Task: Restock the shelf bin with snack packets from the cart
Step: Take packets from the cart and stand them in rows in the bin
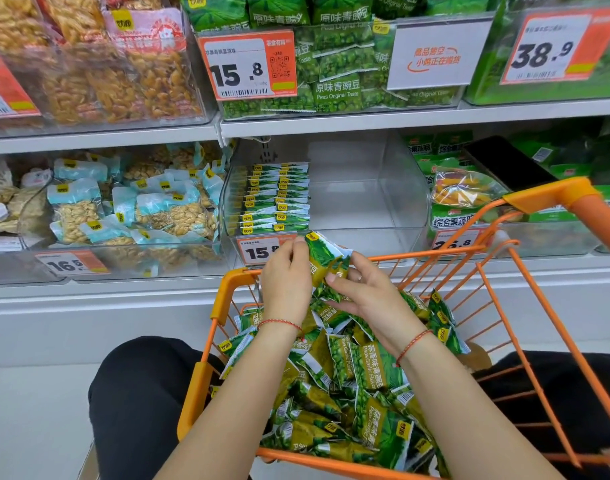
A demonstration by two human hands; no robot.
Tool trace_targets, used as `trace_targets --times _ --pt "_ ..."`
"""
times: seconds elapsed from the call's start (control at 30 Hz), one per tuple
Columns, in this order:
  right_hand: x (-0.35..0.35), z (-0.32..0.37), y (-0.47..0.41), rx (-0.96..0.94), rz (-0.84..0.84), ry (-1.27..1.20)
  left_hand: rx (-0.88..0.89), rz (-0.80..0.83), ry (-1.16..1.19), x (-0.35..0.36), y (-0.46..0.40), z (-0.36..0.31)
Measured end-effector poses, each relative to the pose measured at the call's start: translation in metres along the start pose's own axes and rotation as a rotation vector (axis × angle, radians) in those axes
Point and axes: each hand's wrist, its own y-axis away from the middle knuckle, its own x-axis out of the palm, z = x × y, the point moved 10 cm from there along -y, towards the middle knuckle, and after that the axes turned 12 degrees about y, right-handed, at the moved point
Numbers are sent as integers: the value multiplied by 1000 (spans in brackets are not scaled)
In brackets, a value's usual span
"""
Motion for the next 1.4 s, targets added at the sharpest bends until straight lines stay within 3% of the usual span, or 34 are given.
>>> trace_targets --times 0.17,0.3,0.4,0.5,0.7,0.9,1.03,1.1,1.17,1.3,1.4 --pt "-1 -2 -5 -37 -39 -29 -66 -77 97 0 2 2" --pt "-4 13 1 -190 -94 52 -131 -94 229 6 7 1" --pt "-7 15 1 -225 -142 -4 -86 -86 277 8 10 -3" --pt "-3 10 -7 -177 -143 -42 -50 -86 253 6 4 -3" --pt "-11 17 -49 -54 -215 67 -232 26 462 15 -19 0" --pt "-2 36 -92 5 -12 125 -266 92 496 18 -56 -3" --pt "-16 36 -122 60 -52 252 -316 197 493 22 -74 1" --pt "-33 39 -139 62 -116 263 -224 262 424 18 -84 -5" --pt "-54 40 -158 74 -186 265 -6 271 252 3 -98 -15" --pt "-91 27 -200 106 -289 378 510 -16 -190 -46 -109 -28" --pt "-101 13 -228 166 -308 604 598 -90 -334 -58 -121 -19"
